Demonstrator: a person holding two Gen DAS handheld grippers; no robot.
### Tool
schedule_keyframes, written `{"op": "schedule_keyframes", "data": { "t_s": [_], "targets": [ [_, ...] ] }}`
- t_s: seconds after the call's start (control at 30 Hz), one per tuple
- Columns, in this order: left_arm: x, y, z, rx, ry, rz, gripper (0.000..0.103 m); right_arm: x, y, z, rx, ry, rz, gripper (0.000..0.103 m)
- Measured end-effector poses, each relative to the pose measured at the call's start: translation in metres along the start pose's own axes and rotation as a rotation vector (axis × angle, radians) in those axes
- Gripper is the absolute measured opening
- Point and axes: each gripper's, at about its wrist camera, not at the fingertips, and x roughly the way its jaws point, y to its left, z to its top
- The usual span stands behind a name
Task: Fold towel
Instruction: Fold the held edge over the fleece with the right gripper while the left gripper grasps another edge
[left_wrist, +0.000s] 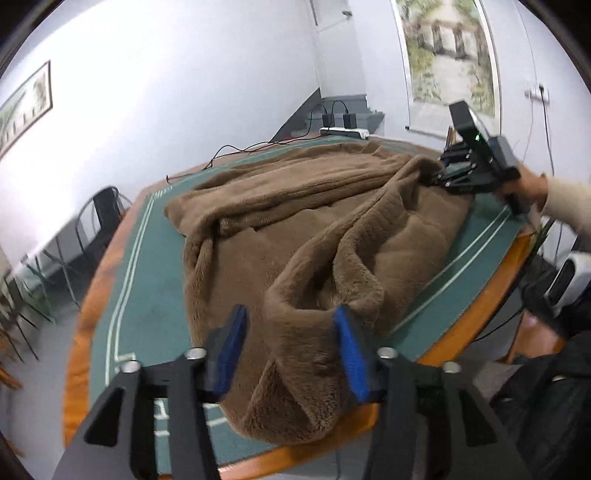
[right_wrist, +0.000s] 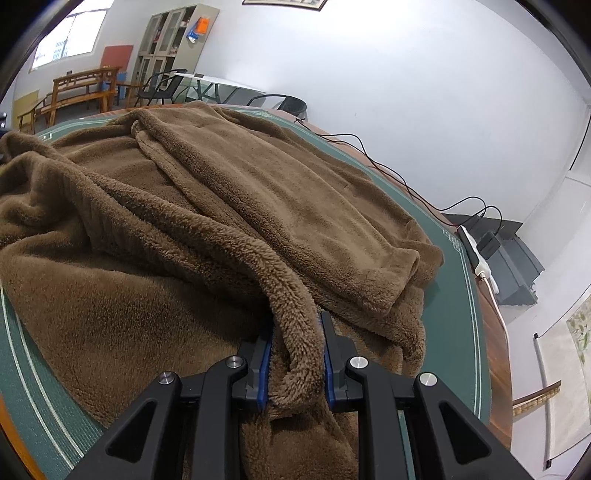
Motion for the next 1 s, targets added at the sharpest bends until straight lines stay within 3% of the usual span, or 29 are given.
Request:
{"op": "schedule_keyframes", "data": {
  "t_s": [0.23, 0.33, 0.43, 0.47, 0.6, 0.63, 0.8, 1.0],
  "targets": [
    [-0.003, -0.014, -0.018, -0.004, -0.006, -0.08, 0.076, 0.005, 0.002, 0.002, -0.009, 0.016, -0.002, 0.021],
    [-0.006, -0.03, -0.023, 0.063, -0.003, -0.037, 0.076, 0.005, 0.002, 0.002, -0.01, 0.021, -0.004, 0.021],
    [-0.002, -0.033, -0.019, 0.053, -0.009, -0.038, 0.076, 0.005, 0.002, 0.003, -0.013, 0.025, -0.007, 0.021],
    [0.0, -0.032, -0.016, 0.038, -0.013, -0.046, 0.074, 0.005, 0.002, 0.003, -0.013, 0.026, -0.008, 0.021],
    [0.004, -0.02, -0.007, -0.044, -0.027, -0.058, 0.028, 0.004, 0.002, 0.002, -0.007, 0.028, -0.008, 0.021],
    [0.001, -0.012, -0.004, -0.084, -0.044, -0.06, 0.023, 0.003, 0.002, 0.002, -0.004, 0.026, -0.005, 0.021],
    [-0.02, 0.025, 0.012, -0.27, -0.136, -0.042, 0.018, -0.002, -0.003, -0.001, 0.028, 0.003, 0.037, 0.021],
    [-0.031, 0.037, 0.041, -0.302, -0.192, -0.011, 0.018, -0.025, -0.018, -0.001, 0.129, -0.058, 0.126, 0.02]
  ]
}}
